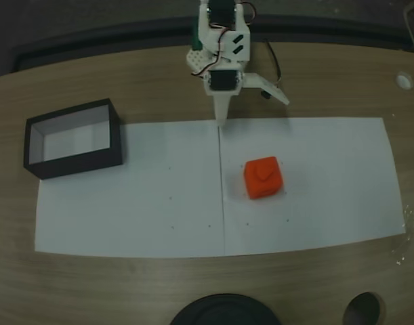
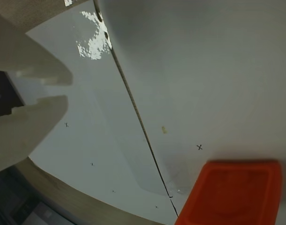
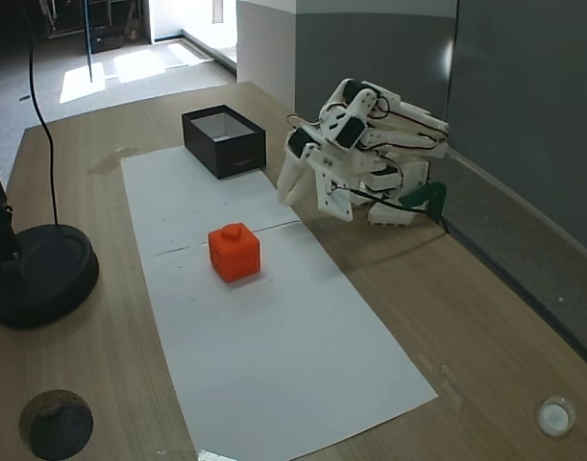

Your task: Grab a orange square and put it in the box.

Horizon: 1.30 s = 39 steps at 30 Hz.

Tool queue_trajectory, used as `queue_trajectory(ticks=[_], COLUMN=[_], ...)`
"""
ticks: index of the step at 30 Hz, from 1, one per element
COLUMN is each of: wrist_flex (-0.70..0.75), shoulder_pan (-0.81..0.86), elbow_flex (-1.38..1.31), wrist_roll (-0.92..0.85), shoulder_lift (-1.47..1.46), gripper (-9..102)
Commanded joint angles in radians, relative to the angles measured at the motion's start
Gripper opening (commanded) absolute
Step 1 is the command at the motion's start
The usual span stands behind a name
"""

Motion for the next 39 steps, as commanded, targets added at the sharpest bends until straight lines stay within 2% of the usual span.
queue_trajectory(ticks=[1, 20, 22, 25, 29, 32, 36, 39], wrist_flex=[0.003, 0.002, -0.044, -0.183, -0.333, -0.413, -0.422, -0.397], shoulder_pan=[0.005, -0.006, -0.028, -0.04, -0.06, -0.075, -0.115, -0.198], elbow_flex=[-0.017, -0.017, -0.012, -0.014, -0.032, -0.069, -0.167, -0.201], wrist_roll=[0.051, 0.049, 0.048, 0.041, -0.069, -0.046, 0.084, 0.081], shoulder_lift=[0.023, 0.023, 0.023, 0.023, 0.021, 0.015, 0.008, -0.005], gripper=[0, 0, 1, 9, 26, 29, 29, 33])
